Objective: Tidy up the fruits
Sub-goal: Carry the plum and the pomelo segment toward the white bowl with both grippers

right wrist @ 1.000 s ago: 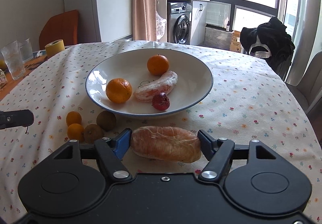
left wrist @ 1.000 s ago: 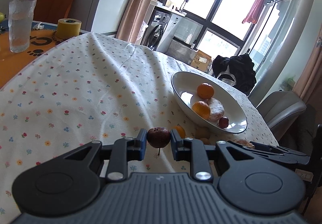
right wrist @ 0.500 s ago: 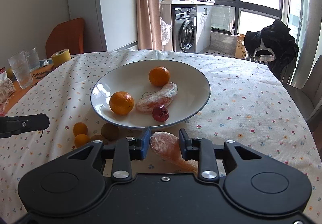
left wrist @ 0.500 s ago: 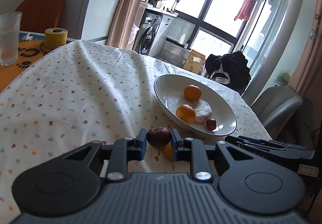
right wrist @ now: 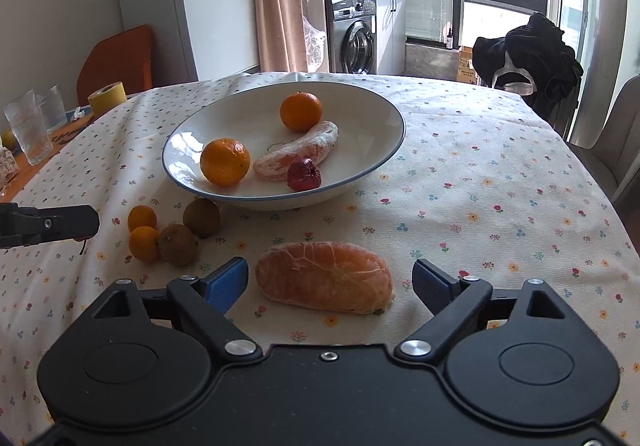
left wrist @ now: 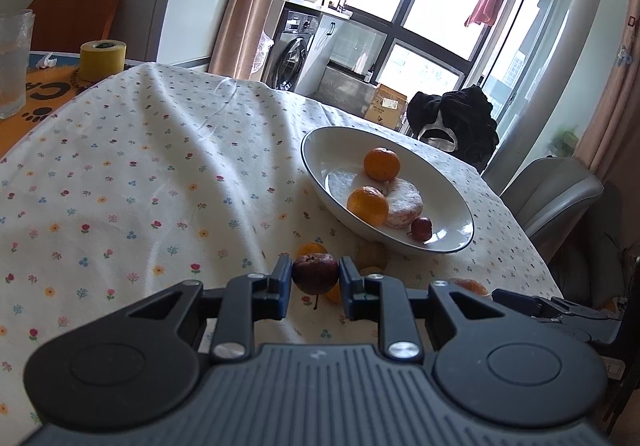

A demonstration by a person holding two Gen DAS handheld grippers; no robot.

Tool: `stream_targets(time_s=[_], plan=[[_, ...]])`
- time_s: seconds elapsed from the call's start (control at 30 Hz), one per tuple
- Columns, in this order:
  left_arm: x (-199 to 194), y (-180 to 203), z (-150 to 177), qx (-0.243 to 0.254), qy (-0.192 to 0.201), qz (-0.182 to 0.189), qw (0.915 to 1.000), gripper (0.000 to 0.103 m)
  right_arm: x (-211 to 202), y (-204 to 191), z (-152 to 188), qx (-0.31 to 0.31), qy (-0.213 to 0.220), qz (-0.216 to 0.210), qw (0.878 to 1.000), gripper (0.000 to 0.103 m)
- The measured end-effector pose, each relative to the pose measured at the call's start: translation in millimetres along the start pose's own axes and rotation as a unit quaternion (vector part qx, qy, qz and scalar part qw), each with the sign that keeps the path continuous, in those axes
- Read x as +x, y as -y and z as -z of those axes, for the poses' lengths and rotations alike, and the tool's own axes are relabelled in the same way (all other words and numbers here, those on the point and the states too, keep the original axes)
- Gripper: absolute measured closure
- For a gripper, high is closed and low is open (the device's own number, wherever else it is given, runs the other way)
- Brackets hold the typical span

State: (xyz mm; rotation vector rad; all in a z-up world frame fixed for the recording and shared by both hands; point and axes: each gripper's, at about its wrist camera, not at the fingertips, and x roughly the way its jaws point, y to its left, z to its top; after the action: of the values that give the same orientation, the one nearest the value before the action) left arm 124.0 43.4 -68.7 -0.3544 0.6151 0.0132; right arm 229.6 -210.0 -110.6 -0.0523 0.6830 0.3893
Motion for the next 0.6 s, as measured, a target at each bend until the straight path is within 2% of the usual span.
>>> stream_targets(time_s=[0.17,0.23,0.3,0.33,0.6], plan=[[2.4,-1.8,2.1,-0.002,-0.003,-0.001,1.0000,0.079,6.7,-14.6,6.5,0.005,0.006,0.045,0.999,0.012],[2.0,-2.1,2.6,-0.001,-0.004,-0.001,1.0000,0.079,8.4,-15.6,4.8,0.006,0.008,0.051,0.999,0.015],[1.9,-2.1,3.1,-0.001,-0.005,-0.003,1.0000,0.079,7.9,-15.2,4.8,0.004,0.013,0.052,0.999,0.023],[1.9,-2.0,3.1,-0.001,-0.005,-0.003,1.0000,0.079,7.0,-14.9,4.9,0.001,0.016,0.051,0.999,0.031],[2.0,6.0,1.4,0.007,-0.004,-0.003,1.0000,0.079,-0.5,-4.9,2.2,0.003,0.025,0.028,0.999,0.036]])
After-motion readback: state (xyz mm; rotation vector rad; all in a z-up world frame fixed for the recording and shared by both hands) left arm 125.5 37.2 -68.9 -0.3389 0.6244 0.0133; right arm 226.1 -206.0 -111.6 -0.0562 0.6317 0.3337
